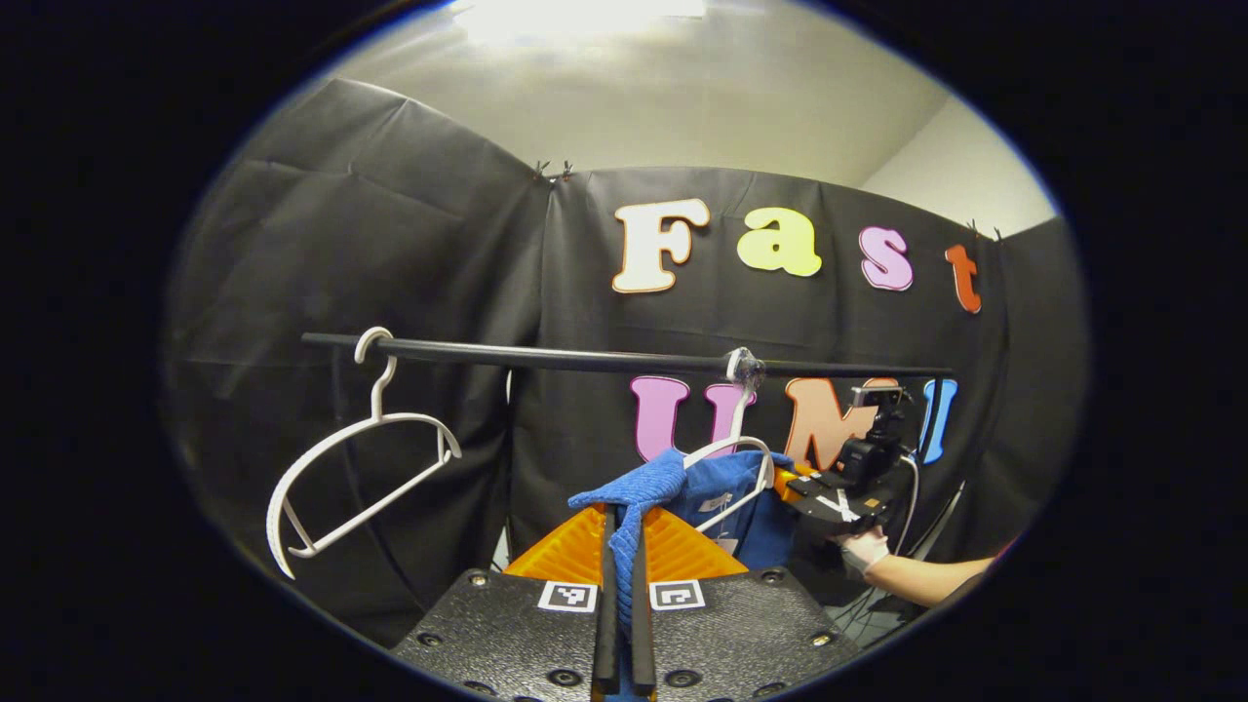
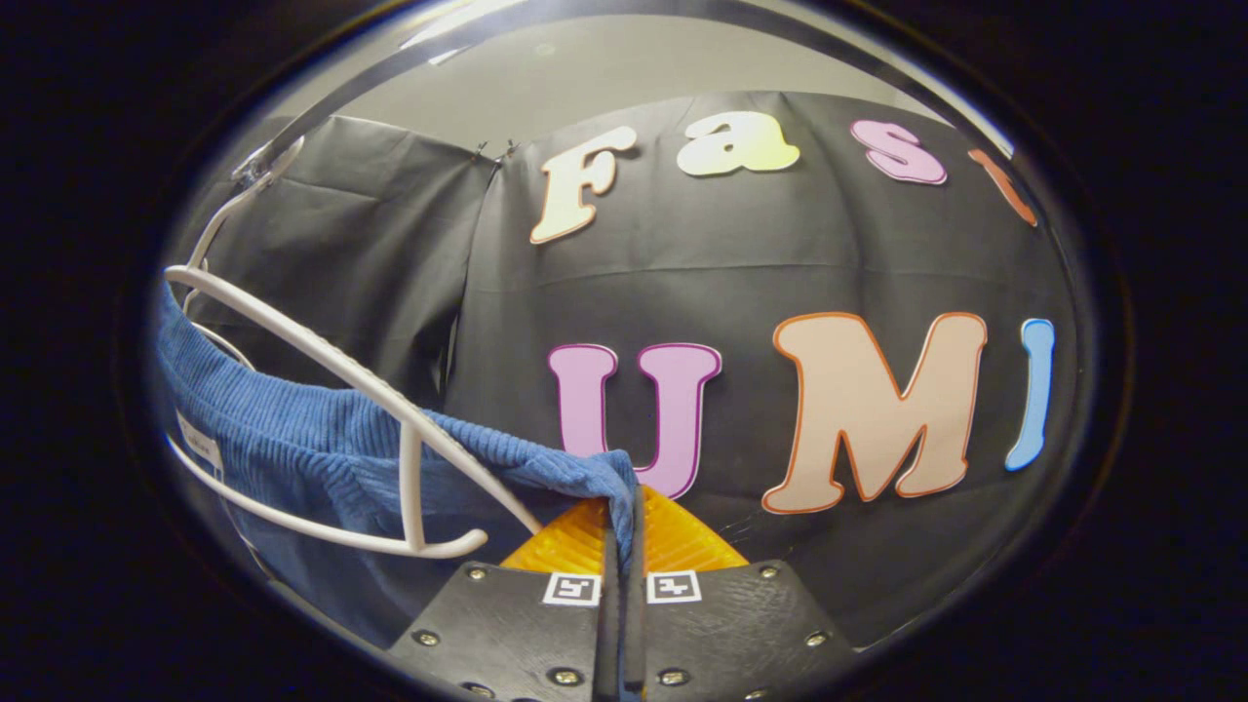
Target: Grasp the clothes on the hanger with both hands and then place them into the laundry hamper below.
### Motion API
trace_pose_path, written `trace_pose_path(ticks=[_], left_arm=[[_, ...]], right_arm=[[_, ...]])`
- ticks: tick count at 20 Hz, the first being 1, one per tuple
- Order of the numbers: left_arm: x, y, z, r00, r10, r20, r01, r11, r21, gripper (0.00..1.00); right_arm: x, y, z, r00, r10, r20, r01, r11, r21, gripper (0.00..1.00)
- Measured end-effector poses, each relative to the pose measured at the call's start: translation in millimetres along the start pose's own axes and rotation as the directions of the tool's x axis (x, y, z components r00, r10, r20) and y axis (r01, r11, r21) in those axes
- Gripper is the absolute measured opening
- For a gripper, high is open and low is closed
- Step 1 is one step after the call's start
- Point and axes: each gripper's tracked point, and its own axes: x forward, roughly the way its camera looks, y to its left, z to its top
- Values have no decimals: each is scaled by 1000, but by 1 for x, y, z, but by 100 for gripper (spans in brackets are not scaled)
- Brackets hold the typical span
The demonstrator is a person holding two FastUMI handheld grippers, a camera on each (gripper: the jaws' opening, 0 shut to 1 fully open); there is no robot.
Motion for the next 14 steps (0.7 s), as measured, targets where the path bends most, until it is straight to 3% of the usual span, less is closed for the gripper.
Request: trace_pose_path(ticks=[11,14], left_arm=[[-5,19,4,979,-108,-173,105,994,-25,6],[-7,34,3,963,-103,-248,125,990,73,6]], right_arm=[[0,1,3,999,43,-2,-43,998,-41,4],[0,1,5,998,59,-4,-59,997,-54,4]])
